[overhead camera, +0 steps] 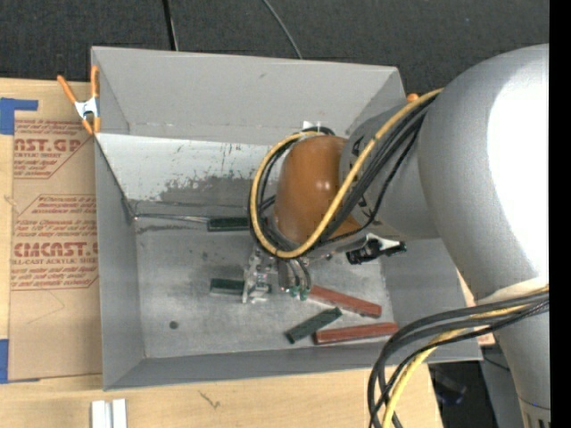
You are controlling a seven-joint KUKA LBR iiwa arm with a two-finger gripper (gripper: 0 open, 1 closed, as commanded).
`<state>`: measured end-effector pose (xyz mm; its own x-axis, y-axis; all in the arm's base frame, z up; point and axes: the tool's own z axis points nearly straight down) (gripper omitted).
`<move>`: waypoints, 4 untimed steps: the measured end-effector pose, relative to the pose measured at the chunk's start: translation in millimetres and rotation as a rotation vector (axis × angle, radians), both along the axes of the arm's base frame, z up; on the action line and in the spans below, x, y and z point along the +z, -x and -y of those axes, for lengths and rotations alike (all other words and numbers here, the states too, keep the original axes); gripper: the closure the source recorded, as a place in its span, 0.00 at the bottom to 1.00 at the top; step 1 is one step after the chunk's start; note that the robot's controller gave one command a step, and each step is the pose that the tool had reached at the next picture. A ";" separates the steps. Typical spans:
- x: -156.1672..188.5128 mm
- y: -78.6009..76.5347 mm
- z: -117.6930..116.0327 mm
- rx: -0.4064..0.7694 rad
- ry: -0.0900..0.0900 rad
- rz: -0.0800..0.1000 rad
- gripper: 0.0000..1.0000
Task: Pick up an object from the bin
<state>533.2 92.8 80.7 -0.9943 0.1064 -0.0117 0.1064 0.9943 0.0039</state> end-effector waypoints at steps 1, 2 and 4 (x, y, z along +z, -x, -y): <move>-1.5 3.6 -0.3 0.002 0.001 -0.015 0.00; 0.0 0.0 0.0 0.000 0.000 0.000 1.00; 0.0 0.0 0.1 0.000 0.000 0.000 1.00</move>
Offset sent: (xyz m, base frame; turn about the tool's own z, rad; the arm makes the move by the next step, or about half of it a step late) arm 0.0000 0.0000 0.0000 0.0000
